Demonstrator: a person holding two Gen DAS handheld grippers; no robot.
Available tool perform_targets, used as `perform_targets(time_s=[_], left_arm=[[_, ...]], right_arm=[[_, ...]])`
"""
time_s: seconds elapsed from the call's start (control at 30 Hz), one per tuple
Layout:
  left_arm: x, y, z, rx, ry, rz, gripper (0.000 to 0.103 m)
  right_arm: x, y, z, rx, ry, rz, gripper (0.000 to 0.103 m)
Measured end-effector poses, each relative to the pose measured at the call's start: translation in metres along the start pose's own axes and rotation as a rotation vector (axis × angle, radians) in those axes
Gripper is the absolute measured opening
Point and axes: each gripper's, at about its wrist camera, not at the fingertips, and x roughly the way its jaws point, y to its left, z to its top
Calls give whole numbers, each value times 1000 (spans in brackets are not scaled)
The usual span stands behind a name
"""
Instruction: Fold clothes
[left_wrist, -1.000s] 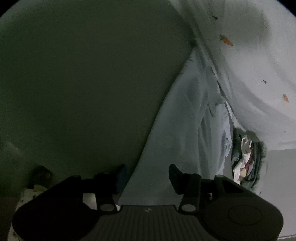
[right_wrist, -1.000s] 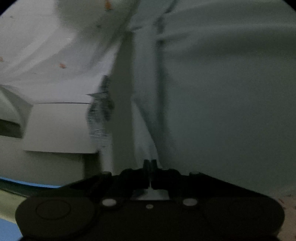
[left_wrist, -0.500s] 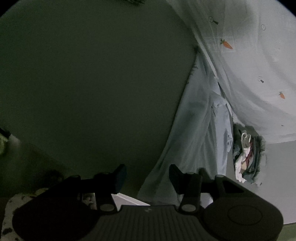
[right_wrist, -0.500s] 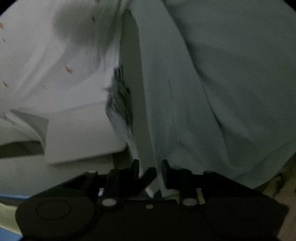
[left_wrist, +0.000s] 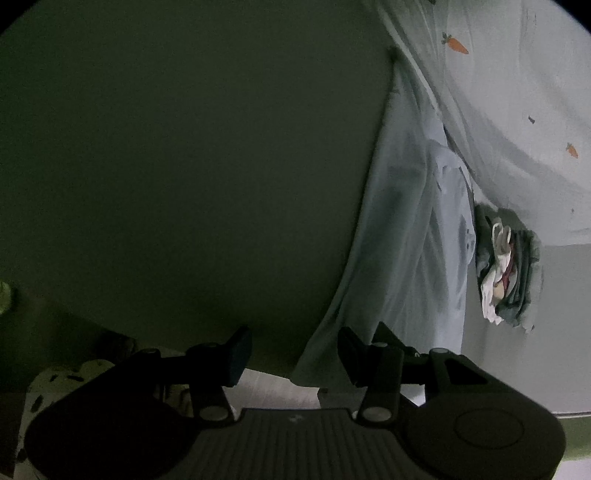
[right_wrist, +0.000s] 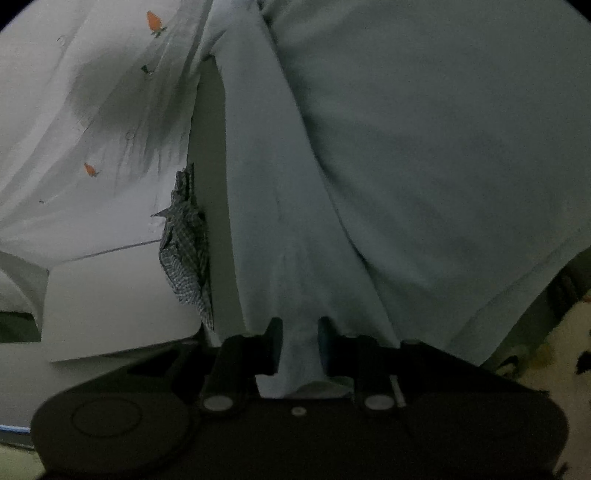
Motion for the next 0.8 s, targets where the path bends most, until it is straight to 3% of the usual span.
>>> perform_targets(time_s=[0.4,0.57,0.7,0.8], left_arm=[[22,-8,1,47,108,9,51],[26,-1,3,21,121,-6,51],[29,5,4,-13,128,-26,52],[29,6,5,-10,134,-24,52]], right_arm=[[12,-11,-5,113,35,56,25],[11,-5,-5,49,41,24,22],[11,2,-6,-22,35,-17,12],[5,7,-5,-74,13,-31,11]])
